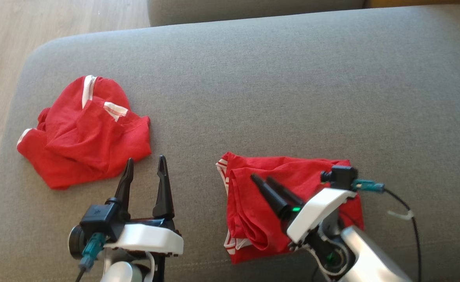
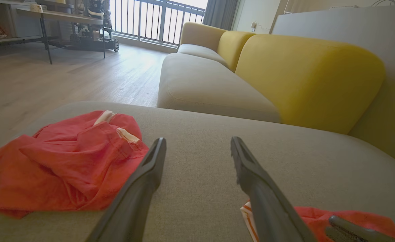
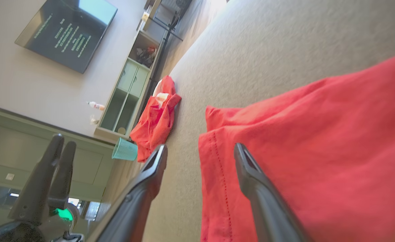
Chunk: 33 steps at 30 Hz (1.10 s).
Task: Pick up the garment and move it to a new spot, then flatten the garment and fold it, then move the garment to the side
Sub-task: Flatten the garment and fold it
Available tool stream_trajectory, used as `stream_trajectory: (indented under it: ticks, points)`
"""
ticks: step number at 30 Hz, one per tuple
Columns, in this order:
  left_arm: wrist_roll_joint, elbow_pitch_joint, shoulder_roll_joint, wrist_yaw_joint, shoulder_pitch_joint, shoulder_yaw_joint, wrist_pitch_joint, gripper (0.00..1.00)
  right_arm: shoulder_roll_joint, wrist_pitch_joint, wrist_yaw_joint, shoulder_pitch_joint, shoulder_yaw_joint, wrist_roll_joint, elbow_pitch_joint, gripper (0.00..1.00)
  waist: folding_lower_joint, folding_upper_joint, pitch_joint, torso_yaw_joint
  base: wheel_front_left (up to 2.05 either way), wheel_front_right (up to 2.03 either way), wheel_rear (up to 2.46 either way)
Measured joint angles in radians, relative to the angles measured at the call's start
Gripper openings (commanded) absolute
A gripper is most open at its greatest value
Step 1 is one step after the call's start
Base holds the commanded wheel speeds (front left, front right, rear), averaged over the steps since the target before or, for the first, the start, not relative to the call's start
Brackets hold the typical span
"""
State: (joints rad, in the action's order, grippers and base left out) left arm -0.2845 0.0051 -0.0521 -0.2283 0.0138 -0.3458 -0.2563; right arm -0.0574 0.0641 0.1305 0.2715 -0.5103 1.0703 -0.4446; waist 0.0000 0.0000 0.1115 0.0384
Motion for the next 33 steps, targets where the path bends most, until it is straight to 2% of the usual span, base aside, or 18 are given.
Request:
stream_trajectory:
  ticks: [3,8,12,16,21,26,31,33]
  points:
    - [0.0,0.001,0.0,0.0,0.0,0.001,0.0,1.0,0.0,-0.014,0.0,0.014,0.078,-0.051,-0.002,1.0,0.0,0.0,-0.008,-0.01,0.0,0.0,0.0]
    - [0.0,0.001,0.0,0.0,0.001,0.002,0.0,1.0,-0.009,-0.011,0.0,0.022,0.24,-0.227,0.013,1.0,0.0,0.0,-0.021,-0.023,0.0,0.0,0.0]
    - [0.0,0.0,0.0,0.0,0.002,0.003,0.0,1.0,-0.058,-0.01,0.0,0.015,0.346,-0.413,0.112,1.0,0.0,0.0,-0.03,-0.035,0.0,0.0,0.0]
    - [0.0,-0.007,0.0,0.0,0.002,0.01,0.0,1.0,-0.084,-0.026,0.0,-0.039,0.432,-0.538,0.23,1.0,0.0,0.0,-0.031,-0.044,0.0,0.0,0.0]
    - [0.002,-0.017,0.0,0.002,0.001,0.05,0.0,1.0,-0.1,-0.131,0.0,-0.118,0.502,-0.718,0.337,1.0,0.0,0.0,-0.028,-0.057,0.0,0.0,0.0]
    - [0.011,-0.033,0.0,0.011,0.001,0.07,0.0,1.0,-0.091,-0.267,0.0,-0.167,0.544,-0.882,0.391,1.0,0.0,0.0,-0.031,-0.065,0.0,0.0,0.0]
    - [0.073,-0.039,0.0,0.006,0.004,0.077,0.0,1.0,-0.059,-0.314,0.0,-0.224,0.564,-1.032,0.417,1.0,0.0,0.0,-0.037,-0.07,0.0,0.0,0.0]
    - [0.084,-0.044,0.0,0.004,0.01,0.078,0.0,1.0,-0.033,-0.316,0.0,-0.241,0.581,-1.053,0.431,1.0,0.0,0.0,-0.04,-0.071,0.0,0.0,0.0]
